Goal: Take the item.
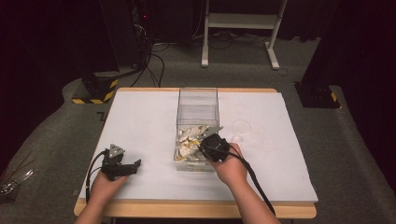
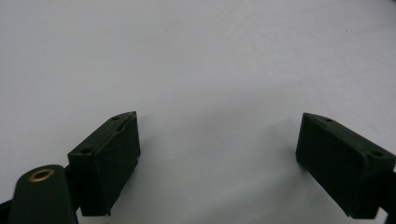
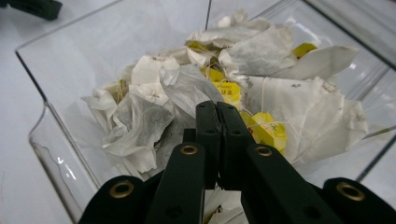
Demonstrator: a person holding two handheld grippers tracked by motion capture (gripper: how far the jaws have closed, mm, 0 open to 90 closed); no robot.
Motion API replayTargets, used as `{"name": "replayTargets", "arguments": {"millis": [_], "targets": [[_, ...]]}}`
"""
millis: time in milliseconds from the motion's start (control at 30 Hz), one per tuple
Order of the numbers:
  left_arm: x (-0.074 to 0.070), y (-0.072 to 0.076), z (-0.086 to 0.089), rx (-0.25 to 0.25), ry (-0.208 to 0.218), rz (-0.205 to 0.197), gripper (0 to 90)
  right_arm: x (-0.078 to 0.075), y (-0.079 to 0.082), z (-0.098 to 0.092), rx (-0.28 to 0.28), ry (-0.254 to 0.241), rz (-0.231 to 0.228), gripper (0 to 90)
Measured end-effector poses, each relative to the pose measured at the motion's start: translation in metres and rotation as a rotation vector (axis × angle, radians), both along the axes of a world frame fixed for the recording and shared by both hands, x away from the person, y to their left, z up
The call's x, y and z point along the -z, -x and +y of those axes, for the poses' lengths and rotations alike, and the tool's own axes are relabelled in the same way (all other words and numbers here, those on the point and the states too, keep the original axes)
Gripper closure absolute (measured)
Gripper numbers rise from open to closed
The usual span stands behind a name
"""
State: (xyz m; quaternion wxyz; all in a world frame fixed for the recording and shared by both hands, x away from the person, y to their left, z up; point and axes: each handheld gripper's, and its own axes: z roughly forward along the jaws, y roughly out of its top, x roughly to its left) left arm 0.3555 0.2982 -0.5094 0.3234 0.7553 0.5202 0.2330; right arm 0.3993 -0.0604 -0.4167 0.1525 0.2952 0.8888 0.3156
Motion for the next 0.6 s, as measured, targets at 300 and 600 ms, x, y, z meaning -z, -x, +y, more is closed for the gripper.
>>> {"name": "replayTargets", "arguments": {"millis": [300, 600], "targets": [[0.0, 0.0, 0.0, 0.001, 0.0, 0.003, 13.8, -0.001, 0.01, -0.014, 0.031, -0.121, -0.052, 89.6], [0.0, 0.0, 0.0, 0.0, 0.001, 0.002, 13.8, 0.004, 0.02, -0.029, 0.066, -0.253, -0.093, 89.6]]}}
